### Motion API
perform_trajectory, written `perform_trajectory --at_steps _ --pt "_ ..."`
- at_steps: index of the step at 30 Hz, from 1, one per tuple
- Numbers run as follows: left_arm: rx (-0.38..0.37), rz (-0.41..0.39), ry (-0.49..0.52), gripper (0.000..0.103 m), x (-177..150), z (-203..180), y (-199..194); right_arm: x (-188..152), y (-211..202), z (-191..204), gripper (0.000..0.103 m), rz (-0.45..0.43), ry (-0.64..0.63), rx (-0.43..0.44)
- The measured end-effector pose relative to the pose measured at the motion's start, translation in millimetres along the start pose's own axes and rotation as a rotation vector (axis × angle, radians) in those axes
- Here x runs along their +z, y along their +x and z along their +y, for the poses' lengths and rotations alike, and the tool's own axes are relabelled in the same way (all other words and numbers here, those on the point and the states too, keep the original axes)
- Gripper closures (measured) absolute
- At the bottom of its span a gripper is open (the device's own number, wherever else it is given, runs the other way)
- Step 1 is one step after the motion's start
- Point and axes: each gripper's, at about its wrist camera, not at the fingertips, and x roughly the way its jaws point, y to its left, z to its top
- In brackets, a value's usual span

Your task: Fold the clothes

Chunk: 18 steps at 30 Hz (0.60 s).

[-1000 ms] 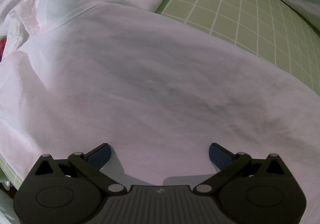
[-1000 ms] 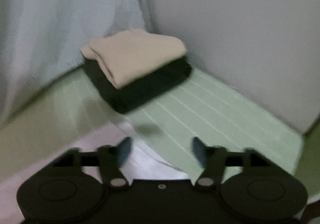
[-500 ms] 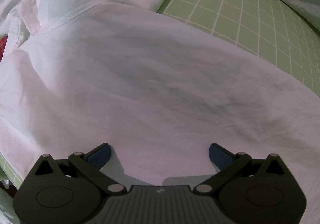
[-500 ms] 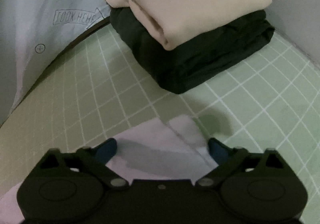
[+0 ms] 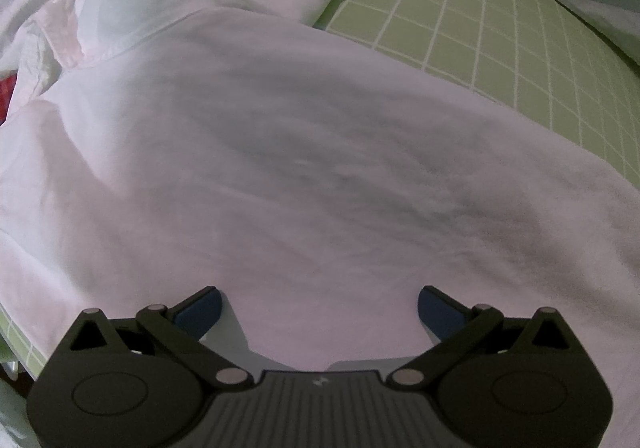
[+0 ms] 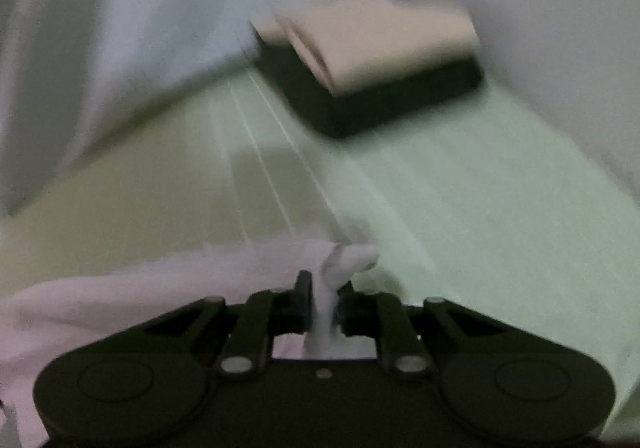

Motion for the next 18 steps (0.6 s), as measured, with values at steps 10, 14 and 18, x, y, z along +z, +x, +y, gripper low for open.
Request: perform_trajectory --at_steps 10,14,18 --pt "-0.002 0.000 0.008 0.000 17 18 -9 12 -20 6 0.063 -0.020 0.004 0.039" --pt "-0.001 -0.003 0.004 0.000 -6 1 -15 29 -23 1 0.056 -0.070 0.073 0.080" --pt "0.002 -0.005 -0.004 0.000 -63 -33 -21 56 -25 0 0.049 -0.157 0.105 0.043"
